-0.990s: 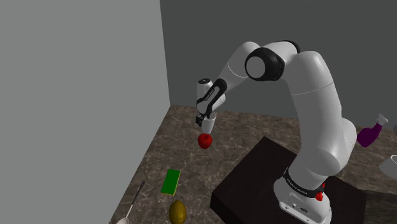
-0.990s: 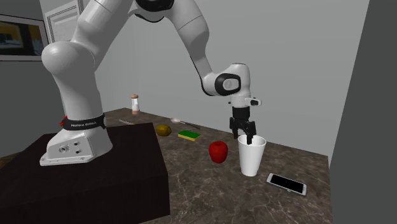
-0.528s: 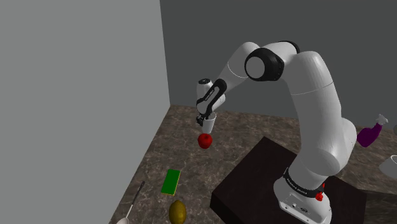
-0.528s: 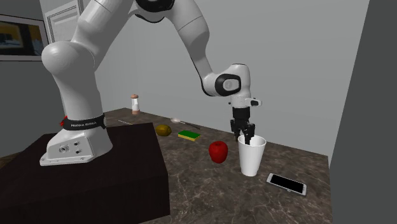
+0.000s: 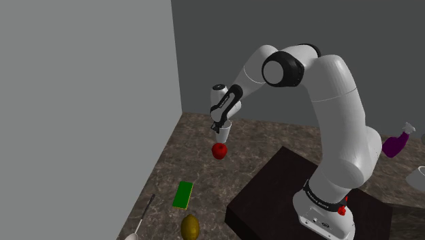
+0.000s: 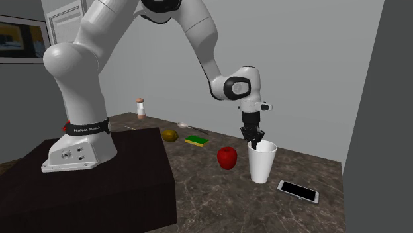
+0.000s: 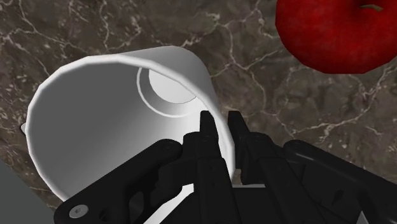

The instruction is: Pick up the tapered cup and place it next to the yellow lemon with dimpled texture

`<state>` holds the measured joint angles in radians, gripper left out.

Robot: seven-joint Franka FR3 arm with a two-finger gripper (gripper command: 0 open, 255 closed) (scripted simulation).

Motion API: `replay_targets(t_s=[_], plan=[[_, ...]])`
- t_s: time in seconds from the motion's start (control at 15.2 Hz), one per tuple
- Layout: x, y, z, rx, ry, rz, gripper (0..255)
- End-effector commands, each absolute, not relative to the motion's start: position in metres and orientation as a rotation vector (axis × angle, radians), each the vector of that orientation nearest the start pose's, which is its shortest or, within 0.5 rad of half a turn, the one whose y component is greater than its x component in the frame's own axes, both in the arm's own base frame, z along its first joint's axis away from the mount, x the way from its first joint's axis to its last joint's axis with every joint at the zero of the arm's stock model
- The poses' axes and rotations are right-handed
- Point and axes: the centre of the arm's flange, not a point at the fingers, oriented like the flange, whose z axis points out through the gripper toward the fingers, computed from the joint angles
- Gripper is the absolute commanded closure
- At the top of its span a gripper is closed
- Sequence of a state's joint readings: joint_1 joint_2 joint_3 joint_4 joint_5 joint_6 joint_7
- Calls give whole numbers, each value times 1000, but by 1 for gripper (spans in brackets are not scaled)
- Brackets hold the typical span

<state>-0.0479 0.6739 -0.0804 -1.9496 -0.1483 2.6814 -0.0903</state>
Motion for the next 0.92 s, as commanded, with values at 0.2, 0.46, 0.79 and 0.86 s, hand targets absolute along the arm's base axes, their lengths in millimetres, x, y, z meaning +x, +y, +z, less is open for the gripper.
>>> replay_targets(t_s=[0.2, 0.46, 0.79, 0.86], plan=[[613, -73, 150, -3260, -184, -70, 255], [613, -73, 171, -3260, -184, -70, 255], [613, -73, 198, -3260, -184, -70, 255], [613, -73, 203, -3260, -184, -70, 255]])
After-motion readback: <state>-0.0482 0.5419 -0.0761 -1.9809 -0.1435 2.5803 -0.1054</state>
